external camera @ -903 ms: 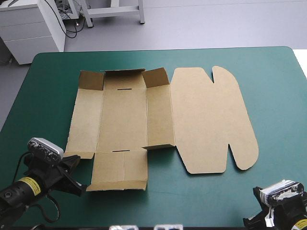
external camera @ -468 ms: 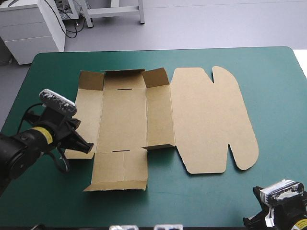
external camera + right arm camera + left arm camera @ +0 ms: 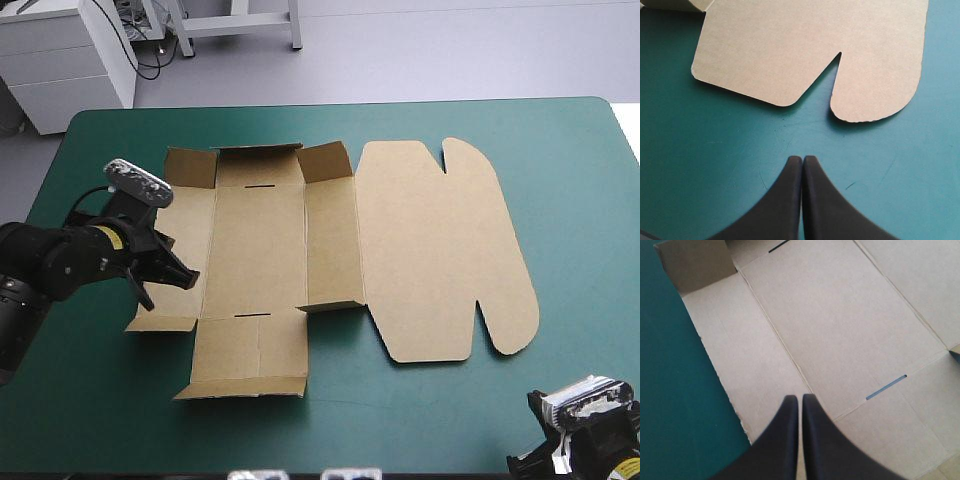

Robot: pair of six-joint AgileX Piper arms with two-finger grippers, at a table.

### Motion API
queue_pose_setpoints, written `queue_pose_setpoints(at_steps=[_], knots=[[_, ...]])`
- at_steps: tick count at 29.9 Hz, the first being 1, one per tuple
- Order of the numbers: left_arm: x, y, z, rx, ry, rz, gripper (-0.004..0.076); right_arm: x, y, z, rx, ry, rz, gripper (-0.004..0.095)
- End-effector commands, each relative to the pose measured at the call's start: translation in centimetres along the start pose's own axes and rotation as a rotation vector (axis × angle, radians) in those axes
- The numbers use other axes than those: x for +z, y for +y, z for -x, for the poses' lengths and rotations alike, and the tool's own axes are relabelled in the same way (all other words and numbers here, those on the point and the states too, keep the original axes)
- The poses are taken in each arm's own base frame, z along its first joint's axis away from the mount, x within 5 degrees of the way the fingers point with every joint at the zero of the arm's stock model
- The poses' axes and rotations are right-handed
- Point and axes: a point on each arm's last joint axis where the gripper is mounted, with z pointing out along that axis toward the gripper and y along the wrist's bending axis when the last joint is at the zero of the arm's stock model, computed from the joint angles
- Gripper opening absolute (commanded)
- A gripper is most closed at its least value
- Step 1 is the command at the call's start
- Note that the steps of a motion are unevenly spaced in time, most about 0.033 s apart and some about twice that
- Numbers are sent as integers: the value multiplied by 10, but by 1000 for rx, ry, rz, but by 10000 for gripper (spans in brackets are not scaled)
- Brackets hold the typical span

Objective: Fold the box

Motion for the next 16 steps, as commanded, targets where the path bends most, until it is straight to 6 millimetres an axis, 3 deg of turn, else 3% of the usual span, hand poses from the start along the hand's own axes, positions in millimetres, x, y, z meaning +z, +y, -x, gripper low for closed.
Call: queue_pose_setpoints(at_steps=[1, 8, 13, 16], knots=[[-14, 24, 0, -86, -97, -42, 18, -4, -1, 9, 5, -52, -4, -14], [-27, 73, -31, -280, -121, -162, 18, -4, -1, 9, 5, -52, -4, -14], [-41, 104, -51, -481, -190, -99, 18, -4, 0, 9, 6, -46, 0, -14], [-45, 110, -56, -495, -213, -67, 18, -4, 0, 9, 7, -46, 1, -14]])
